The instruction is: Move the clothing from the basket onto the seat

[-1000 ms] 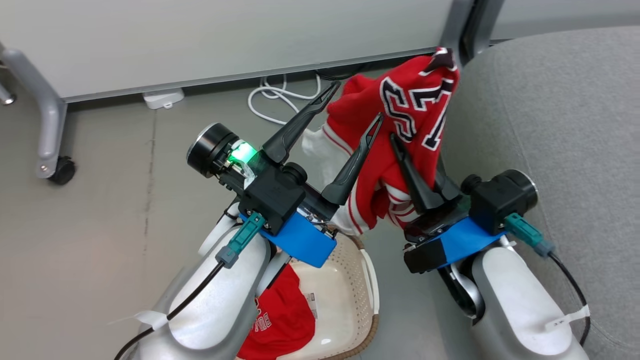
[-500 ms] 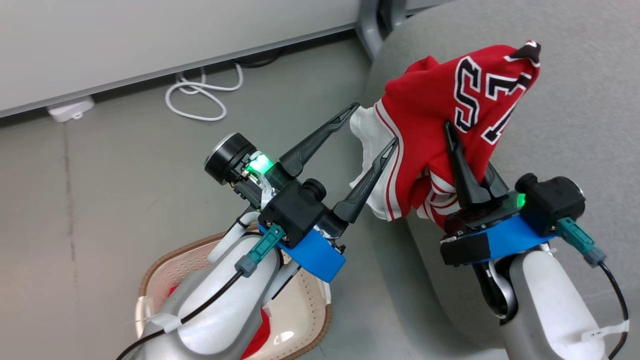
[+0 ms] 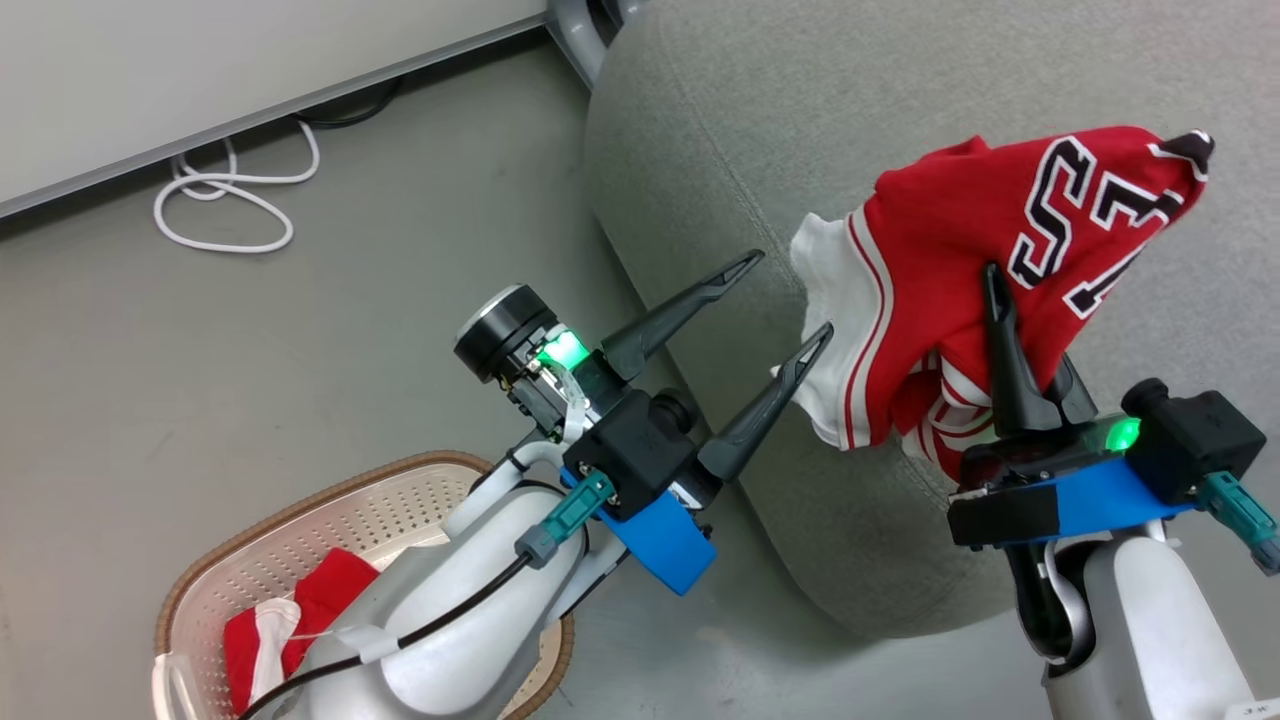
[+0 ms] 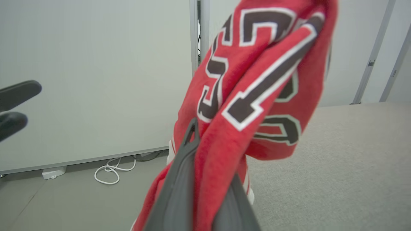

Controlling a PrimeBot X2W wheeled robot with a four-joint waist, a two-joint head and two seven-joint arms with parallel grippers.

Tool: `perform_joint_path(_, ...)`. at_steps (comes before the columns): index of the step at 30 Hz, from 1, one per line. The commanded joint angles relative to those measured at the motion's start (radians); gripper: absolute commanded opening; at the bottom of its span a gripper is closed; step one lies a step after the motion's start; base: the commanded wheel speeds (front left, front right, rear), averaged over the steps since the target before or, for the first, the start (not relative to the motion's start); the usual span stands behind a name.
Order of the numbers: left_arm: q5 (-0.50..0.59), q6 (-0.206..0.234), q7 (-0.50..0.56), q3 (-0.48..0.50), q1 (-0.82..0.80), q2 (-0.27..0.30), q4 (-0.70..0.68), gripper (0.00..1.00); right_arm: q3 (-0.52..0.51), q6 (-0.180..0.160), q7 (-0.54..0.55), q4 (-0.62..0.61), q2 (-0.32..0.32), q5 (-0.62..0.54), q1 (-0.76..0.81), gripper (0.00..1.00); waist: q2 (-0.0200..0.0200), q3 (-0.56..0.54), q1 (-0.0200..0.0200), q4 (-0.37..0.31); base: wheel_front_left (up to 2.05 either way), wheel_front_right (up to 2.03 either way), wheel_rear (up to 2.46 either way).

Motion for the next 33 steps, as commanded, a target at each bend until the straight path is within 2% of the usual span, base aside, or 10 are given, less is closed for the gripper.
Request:
perform_joint_path(1,-0.005,-0.001,-0.003,-0.007,-0.015,0.006,0.004,1.0,-0.008,0.0,-0.001,-0.01,0.002,0.003,0.015,0.0,-0.0001,0.006,0.0,-0.012,0.0,0.0,0.0)
perform_joint_path(12,-0.021,-0.001,-0.003,-0.042,-0.022,0.007,0.013,1.0,-0.041,0.0,-0.001,-0.029,0.002,0.007,0.029,0.0,-0.0001,0.008,0.0,-0.012,0.0,0.0,0.0)
perform_joint_path(22,-0.006,-0.001,-0.003,-0.037,-0.053,0.017,0.008,1.0,-0.147,0.0,-0.001,-0.115,0.001,-0.051,-0.147,0.0,-0.0001,0.081,0.0,0.016,0.0,0.0,0.0)
perform_joint_path(28,0.006,-0.001,-0.003,-0.061,-0.108,0.037,0.012,1.0,-0.237,0.0,-0.001,-0.14,-0.056,-0.073,-0.341,0.0,-0.0001,0.192,0.0,0.045,0.0,0.0,0.0)
perform_joint_path(33,0.014,-0.001,-0.003,-0.085,-0.175,0.051,0.012,1.0,-0.34,0.0,-0.001,-0.137,-0.131,-0.078,-0.498,0.0,-0.0001,0.294,0.0,0.079,0.0,0.0,0.0)
